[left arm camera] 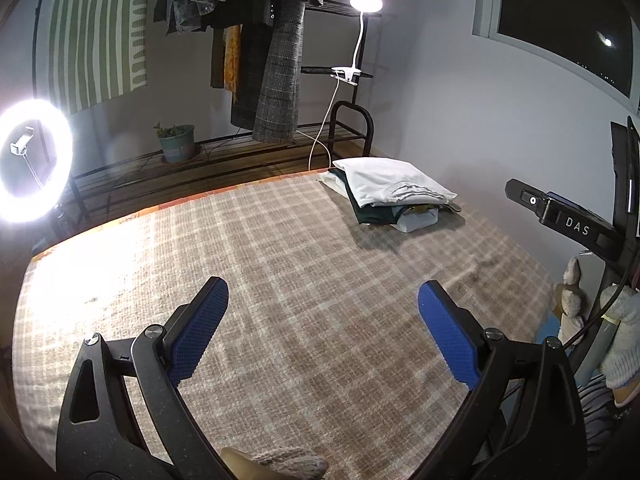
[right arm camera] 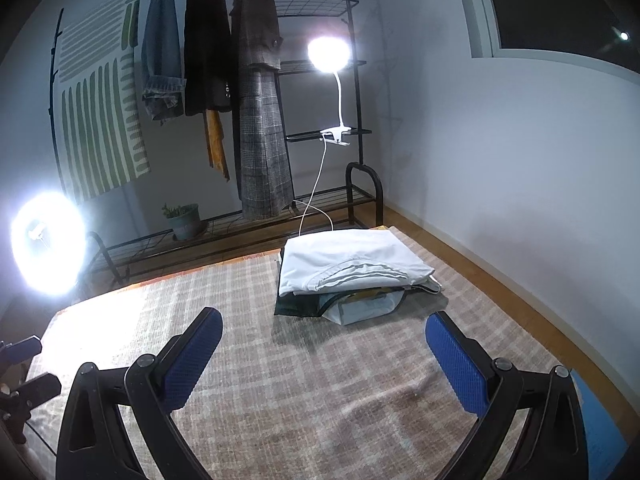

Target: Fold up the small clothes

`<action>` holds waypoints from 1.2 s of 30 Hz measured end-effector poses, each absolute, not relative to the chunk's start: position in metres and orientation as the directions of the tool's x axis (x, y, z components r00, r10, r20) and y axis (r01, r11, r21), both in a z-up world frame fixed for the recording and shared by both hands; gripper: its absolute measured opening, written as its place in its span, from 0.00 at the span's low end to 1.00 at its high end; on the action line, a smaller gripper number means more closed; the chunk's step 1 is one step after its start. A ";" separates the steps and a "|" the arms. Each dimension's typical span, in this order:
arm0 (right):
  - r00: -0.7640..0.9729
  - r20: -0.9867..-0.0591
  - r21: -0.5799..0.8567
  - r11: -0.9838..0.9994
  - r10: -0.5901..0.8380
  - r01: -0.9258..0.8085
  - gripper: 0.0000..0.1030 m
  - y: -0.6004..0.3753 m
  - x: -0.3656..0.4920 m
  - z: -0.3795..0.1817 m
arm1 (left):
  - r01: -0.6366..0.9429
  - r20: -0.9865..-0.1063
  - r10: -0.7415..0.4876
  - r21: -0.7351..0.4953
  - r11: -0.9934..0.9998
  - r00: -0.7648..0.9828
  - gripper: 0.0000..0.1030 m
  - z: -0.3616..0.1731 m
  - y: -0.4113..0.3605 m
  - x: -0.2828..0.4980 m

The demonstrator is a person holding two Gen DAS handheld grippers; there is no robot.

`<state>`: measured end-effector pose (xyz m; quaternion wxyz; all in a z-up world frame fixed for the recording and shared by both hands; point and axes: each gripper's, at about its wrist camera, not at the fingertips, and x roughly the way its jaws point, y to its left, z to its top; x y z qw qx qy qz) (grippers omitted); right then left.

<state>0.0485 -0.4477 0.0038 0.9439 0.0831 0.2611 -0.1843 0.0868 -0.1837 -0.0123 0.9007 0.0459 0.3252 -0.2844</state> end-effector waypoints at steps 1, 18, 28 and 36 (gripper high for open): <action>0.796 -0.525 0.064 0.918 -0.302 0.391 1.00 -0.448 0.049 0.004 | 0.543 -0.610 -0.482 -0.100 0.834 0.629 0.95 -0.012 -0.184 0.086; 0.797 -0.531 0.061 0.926 -0.287 0.374 1.00 -0.442 0.052 0.002 | 0.554 -0.602 -0.494 -0.100 0.826 0.627 0.95 -0.008 -0.186 0.080; 0.797 -0.536 0.067 0.927 -0.278 0.368 1.00 -0.436 0.053 -0.001 | 0.553 -0.603 -0.491 -0.096 0.827 0.629 0.95 -0.007 -0.186 0.080; 0.797 -0.537 0.070 0.927 -0.276 0.368 1.00 -0.434 0.052 -0.001 | 0.553 -0.602 -0.489 -0.094 0.828 0.631 0.95 -0.007 -0.186 0.079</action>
